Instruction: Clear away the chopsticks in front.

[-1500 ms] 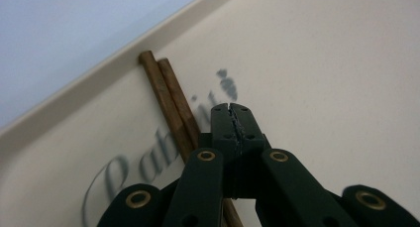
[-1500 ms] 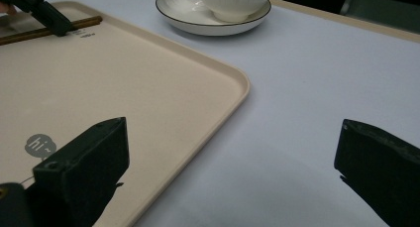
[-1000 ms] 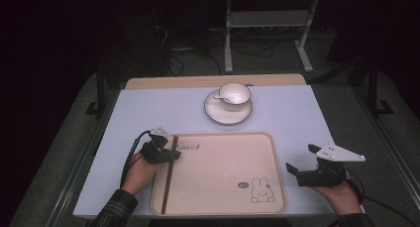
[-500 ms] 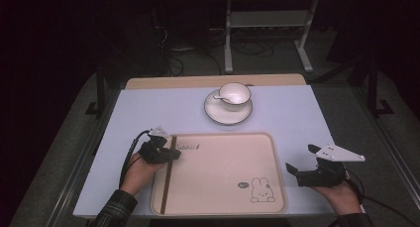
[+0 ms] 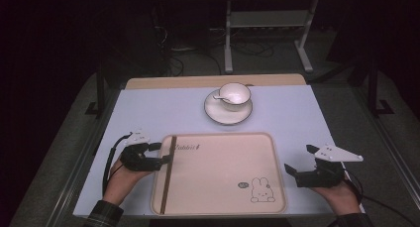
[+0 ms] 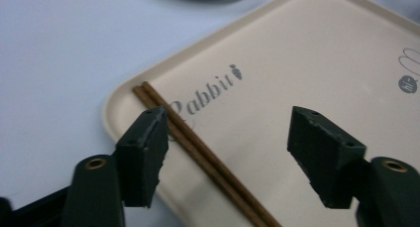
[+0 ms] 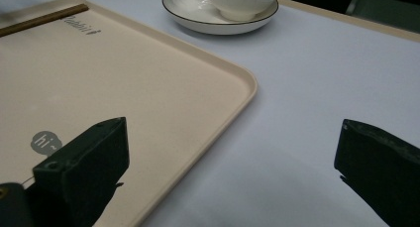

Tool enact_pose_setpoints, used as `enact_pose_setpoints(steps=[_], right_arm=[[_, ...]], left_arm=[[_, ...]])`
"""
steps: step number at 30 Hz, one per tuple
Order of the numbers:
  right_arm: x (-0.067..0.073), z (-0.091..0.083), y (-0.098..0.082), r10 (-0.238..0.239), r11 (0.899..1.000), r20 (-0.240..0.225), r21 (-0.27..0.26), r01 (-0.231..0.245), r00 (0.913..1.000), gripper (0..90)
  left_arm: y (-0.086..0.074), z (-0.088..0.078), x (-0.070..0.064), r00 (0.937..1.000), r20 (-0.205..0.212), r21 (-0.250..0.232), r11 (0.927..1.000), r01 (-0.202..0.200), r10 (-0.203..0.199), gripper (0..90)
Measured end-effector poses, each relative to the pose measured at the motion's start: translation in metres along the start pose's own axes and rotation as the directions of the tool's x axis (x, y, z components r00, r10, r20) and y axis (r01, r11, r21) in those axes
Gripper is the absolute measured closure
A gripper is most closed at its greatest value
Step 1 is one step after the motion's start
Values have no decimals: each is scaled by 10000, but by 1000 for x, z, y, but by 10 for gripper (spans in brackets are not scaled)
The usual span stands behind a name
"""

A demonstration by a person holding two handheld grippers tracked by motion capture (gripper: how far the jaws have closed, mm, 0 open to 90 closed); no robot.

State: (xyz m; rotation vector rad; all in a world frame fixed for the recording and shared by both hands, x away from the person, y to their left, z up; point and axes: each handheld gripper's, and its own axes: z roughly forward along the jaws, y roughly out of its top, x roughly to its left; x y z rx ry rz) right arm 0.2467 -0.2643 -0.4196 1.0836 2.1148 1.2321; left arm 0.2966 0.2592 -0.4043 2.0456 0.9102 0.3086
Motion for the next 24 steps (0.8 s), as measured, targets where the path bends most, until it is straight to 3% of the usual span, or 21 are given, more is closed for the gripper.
enact_pose_setpoints(steps=[4,11,16,24], right_arm=[[2,2,0,-76,10000,-80,39,76,9999,0],[2,2,1,-83,9999,-159,-61,82,9998,0],[3,3,1,-156,9998,-236,-113,153,9996,0],[1,3,2,-65,9996,-283,-262,58,9996,0]], left_arm=[[-8,-12,4,9998,-103,-448,9988,179,-184,237],[-23,-24,2,9985,-536,-484,9988,116,-142,157],[-34,-31,-1,9977,-650,-515,9986,151,-185,149],[-36,-30,-1,9966,-824,-399,9992,-64,31,149]])
